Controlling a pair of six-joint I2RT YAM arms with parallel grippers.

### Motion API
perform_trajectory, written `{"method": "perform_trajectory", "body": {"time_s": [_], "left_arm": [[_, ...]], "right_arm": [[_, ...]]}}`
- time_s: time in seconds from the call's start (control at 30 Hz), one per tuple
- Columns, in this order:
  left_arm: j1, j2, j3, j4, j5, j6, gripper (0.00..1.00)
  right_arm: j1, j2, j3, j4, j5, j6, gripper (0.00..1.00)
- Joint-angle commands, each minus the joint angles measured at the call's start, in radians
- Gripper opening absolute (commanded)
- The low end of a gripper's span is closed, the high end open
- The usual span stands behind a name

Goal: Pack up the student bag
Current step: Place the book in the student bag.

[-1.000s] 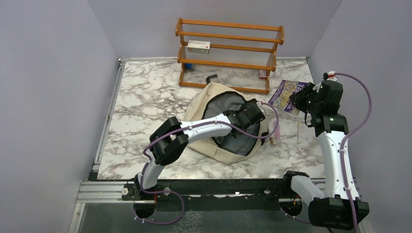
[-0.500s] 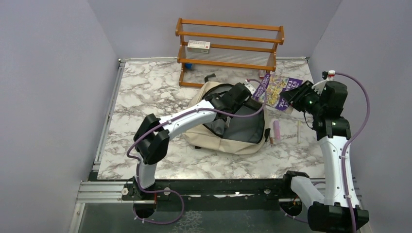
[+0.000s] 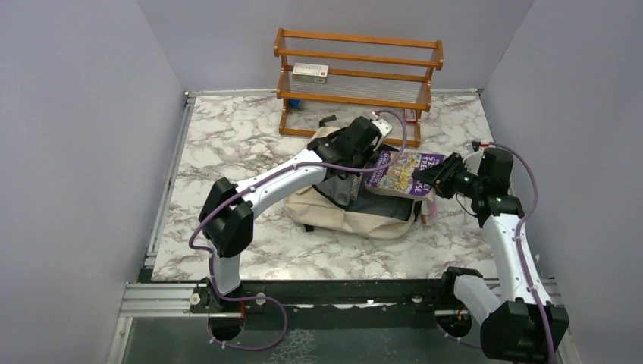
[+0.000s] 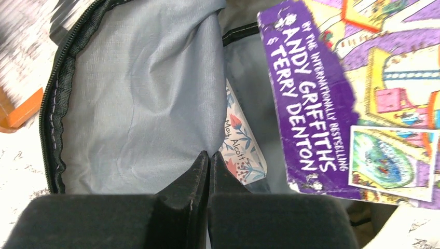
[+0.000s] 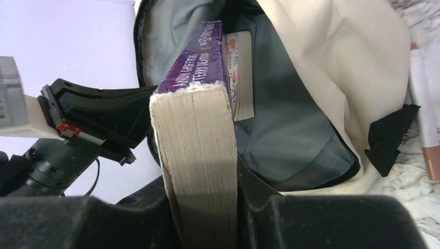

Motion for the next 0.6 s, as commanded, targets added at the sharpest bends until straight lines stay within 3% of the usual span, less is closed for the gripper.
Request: {"method": "perform_trajectory", "body": {"time_s": [0.0,0.57], "left_arm": [[-0.001,-0.070,0.009,0.101,0.052,-0.020,0.00],[-0.001,-0.117,0.007,0.120,0.092,-0.024,0.00]], "right_arm": [[0.003,0.009,-0.039,0.192,-0.118,0.105,0.01],[0.168,0.154,-0.075,0.385,-0.071,0.186,0.01]]}}
